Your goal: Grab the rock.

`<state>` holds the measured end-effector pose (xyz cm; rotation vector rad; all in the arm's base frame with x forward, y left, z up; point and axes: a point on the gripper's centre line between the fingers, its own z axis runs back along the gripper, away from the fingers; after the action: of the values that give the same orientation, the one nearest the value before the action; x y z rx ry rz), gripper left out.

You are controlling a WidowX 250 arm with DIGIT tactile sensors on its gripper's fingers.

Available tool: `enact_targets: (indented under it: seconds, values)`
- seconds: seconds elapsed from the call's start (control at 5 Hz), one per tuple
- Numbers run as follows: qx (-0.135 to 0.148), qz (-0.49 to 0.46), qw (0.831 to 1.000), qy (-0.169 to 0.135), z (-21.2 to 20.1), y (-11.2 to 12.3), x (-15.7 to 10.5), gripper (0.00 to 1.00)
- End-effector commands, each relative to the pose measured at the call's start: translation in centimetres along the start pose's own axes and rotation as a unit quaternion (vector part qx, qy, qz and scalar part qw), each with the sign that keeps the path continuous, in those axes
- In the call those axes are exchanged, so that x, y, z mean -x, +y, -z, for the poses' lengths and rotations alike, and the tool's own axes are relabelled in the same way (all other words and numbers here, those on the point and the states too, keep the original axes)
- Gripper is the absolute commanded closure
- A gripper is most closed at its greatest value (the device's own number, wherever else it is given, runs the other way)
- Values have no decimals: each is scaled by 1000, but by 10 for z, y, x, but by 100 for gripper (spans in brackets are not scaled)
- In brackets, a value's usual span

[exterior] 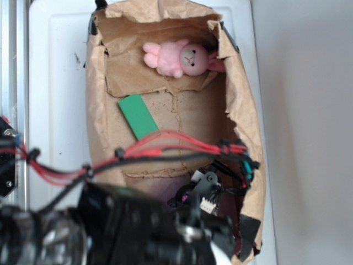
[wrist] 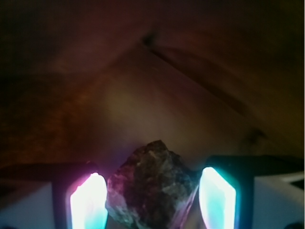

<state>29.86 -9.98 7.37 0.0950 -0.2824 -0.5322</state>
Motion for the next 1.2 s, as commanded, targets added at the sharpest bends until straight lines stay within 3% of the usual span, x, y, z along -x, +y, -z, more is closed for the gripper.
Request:
enact_targets:
  seconds: [0.0,0.4,0.8,1.0]
  values:
    - [9,-200,980,-2,-24,18,-11,100]
    - [80,-275,958,-4,-41,57,-1,100]
    - [132,-291,947,-28,-70,88,14,100]
    - [143,-286,947,-33,-82,93,20,100]
